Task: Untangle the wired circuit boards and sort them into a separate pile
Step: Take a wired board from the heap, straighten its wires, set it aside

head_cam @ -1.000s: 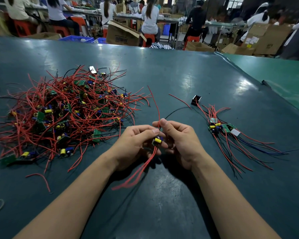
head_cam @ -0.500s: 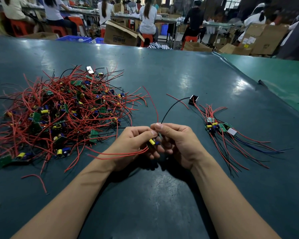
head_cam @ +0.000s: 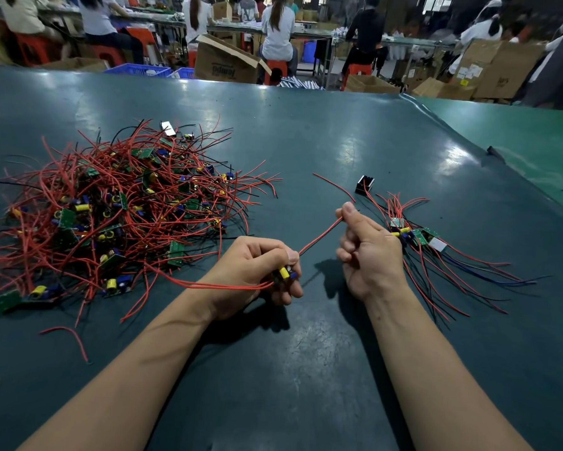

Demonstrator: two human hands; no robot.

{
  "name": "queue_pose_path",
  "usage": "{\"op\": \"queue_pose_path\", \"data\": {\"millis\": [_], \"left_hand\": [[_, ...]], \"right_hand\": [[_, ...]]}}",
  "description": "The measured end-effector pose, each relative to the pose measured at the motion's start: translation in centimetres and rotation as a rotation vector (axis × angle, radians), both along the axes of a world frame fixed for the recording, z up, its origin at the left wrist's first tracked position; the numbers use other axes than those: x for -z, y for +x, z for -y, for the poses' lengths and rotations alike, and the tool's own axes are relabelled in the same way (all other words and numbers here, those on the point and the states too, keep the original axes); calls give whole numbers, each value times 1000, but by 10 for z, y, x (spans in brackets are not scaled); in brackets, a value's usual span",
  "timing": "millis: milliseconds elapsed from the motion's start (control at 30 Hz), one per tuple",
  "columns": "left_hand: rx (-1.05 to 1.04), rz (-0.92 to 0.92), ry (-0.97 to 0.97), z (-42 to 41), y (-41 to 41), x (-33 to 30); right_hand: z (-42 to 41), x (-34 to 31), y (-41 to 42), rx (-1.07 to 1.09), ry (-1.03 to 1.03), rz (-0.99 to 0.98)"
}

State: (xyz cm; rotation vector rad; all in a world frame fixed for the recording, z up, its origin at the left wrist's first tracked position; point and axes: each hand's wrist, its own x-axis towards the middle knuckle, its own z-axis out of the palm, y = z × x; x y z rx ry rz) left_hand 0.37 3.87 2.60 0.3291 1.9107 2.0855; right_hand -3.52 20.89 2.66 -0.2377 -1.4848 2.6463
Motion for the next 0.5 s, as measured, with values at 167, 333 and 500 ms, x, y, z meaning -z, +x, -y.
{"op": "queue_pose_path", "data": {"millis": [167,333,500], "left_hand": [[-20,-3,7,3,0,4],[-13,16,18,3,-1,3],[-51,46,71,3,-2,1]], "right_hand": [[3,6,2,-58,425,-78],[4,6,4,-115,424,-93],[-5,-2,3,-145,129,-39]]}}
